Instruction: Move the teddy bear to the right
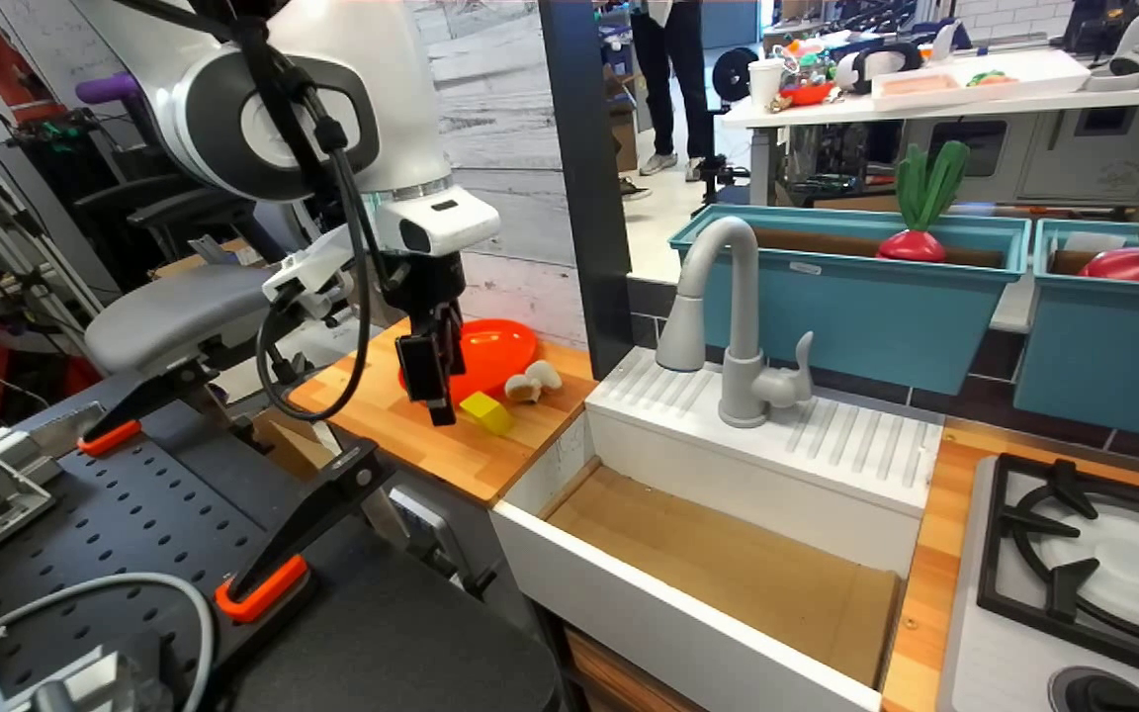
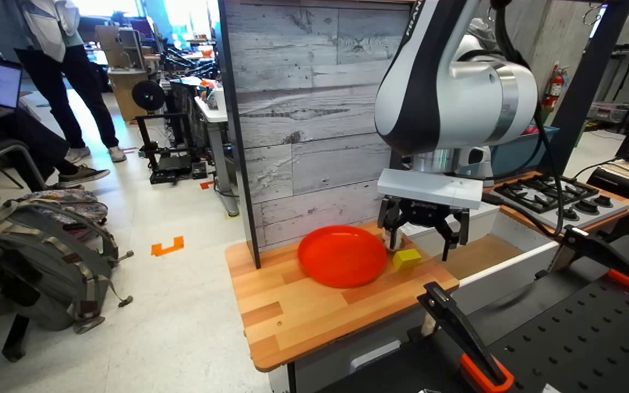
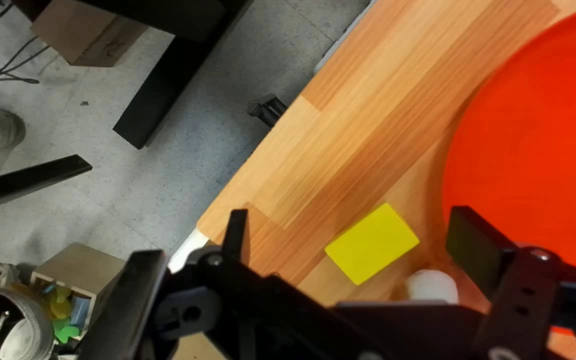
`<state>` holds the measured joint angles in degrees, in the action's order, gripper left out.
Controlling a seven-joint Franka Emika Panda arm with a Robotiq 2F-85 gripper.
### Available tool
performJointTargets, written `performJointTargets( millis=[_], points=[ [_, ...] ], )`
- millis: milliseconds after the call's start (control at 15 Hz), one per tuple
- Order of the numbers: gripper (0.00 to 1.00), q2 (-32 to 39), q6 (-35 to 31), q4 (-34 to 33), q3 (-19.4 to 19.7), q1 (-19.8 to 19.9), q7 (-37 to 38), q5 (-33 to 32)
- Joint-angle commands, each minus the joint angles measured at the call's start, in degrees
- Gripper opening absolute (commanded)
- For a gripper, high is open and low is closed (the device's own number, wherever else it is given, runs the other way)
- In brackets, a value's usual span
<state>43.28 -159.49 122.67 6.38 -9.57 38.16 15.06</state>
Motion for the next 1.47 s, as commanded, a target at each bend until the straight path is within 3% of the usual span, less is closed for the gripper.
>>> performJointTargets(
  millis=[0,333,733,1000,1400],
  points=[
    [1.00,-0.81,-3.31,1.21,-3.35,3.40,1.04,5.41],
    [1.00,-0.80,-7.10,2.32,-7.89,7.82,0.43,12.54],
    [1.00,-0.31,-7.42,2.41,-10.51,11.54,0.28,17.84],
    [1.00,0.21,-6.44,2.20,-9.90,12.15,0.72,20.22],
    [1.00,1.55,-4.02,0.49,-5.64,8.84,5.22,18.16]
  ],
)
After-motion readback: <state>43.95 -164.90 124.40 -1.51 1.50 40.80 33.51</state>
